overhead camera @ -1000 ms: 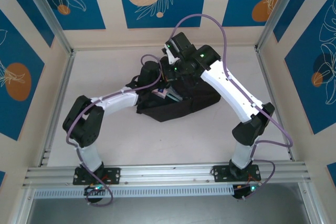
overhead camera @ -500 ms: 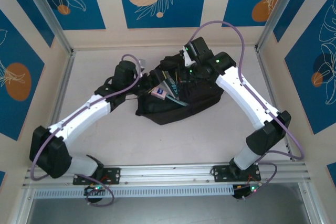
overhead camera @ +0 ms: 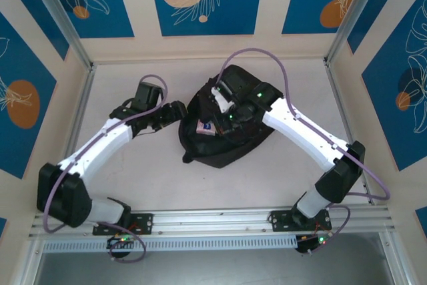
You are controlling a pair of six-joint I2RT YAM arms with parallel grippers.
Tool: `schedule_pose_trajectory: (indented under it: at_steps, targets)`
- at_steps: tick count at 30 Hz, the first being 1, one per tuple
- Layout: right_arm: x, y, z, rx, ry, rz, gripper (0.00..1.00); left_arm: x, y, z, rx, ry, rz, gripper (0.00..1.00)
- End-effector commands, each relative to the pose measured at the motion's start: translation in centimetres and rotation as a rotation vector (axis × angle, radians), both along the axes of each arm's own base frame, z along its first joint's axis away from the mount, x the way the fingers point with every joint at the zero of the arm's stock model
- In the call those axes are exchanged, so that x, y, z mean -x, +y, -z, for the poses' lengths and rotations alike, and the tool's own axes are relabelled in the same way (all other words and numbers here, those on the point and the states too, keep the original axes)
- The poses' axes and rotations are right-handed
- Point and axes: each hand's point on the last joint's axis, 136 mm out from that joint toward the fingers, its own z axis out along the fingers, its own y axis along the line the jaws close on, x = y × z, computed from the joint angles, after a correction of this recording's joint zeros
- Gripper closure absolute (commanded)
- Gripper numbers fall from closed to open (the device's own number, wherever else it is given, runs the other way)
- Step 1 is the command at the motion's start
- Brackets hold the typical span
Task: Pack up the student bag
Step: Rotate the student bag at the middle-right of the table.
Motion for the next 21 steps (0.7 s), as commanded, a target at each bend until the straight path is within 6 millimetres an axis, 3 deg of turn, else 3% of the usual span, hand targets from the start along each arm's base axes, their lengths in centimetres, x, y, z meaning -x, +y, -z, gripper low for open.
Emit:
schedule_pose_trajectory:
  at_steps: [1, 5, 10, 16, 21]
  targets:
    - [3.5, -3.3, 4.0, 0.258, 0.105, -0.073, 0.99, -0.2, -0.3, 0.2, 0.02, 0.01, 0.023, 0.23]
    - [5.1, -6.3, 6.7, 0.371, 0.187, -0.005, 0.99, -1.6, -1.4, -0.7, 0.066, -0.011, 0.03, 0.24]
    - [5.1, -11.6, 8.4, 0.507, 0.231, 0.172, 0.92, -2.8, -5.0, 0.0, 0.185, 0.047, 0.109, 0.29]
    - [3.1, -16.5, 7.2, 0.449, 0.163, 0.408, 0.8, -1.9, -9.0, 0.3, 0.193, 0.068, 0.201, 0.33]
    - [1.9, -17.9, 6.9, 0.354, 0.137, 0.487, 0.74, -1.0, -12.6, 1.0, 0.184, 0.093, 0.276, 0.45]
